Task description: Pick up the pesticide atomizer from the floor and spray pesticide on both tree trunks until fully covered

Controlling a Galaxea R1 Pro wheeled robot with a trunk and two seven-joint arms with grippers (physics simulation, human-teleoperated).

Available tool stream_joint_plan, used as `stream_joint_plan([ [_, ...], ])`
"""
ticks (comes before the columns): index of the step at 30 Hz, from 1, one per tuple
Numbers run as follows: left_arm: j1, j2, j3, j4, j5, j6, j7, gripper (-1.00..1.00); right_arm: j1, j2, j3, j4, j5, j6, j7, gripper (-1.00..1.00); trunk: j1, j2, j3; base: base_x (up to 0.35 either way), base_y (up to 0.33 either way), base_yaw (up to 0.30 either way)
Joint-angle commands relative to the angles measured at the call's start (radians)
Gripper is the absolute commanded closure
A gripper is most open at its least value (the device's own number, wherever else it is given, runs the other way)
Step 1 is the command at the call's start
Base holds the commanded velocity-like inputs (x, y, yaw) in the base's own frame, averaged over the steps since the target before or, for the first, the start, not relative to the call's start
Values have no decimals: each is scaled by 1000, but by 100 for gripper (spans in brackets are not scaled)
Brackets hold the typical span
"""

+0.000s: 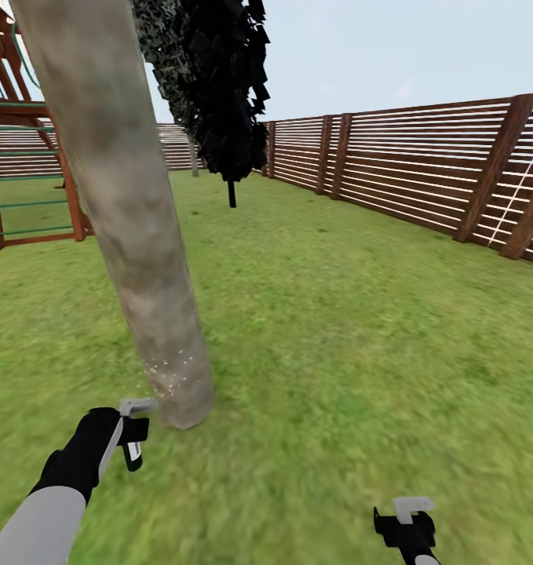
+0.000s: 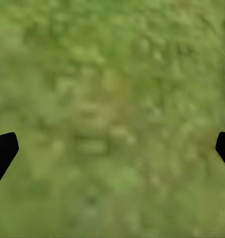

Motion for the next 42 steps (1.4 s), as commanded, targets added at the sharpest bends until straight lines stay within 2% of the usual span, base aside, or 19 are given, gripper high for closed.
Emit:
stream_joint_plan([
  [1,-1,-1,3,-2,-11,5,-10,100,0,0,8,0,-4,-2,-4,-100,0,0,-1,0,-286,0],
  [14,-1,0,3,-1,-15,6,-7,100,0,0,8,0,-4,-2,-3,-100,0,0,-1,0,-286,0],
  [18,-1,-3,2,7,-7,7,95,100,0,1,8,0,-4,-2,-4,-100,0,0,-1,1,-286,173],
  [24,-1,-25,3,12,-2,8,95,100,0,2,8,0,-4,-2,-3,-100,0,0,-1,101,-276,267],
  [32,-1,-26,6,12,-2,8,96,100,0,2,8,0,-5,-2,-3,-100,0,0,-1,226,-201,50],
  [42,-1,-25,8,0,-2,8,108,100,0,2,8,0,-4,-2,-4,-100,0,0,-1,85,-255,258],
])
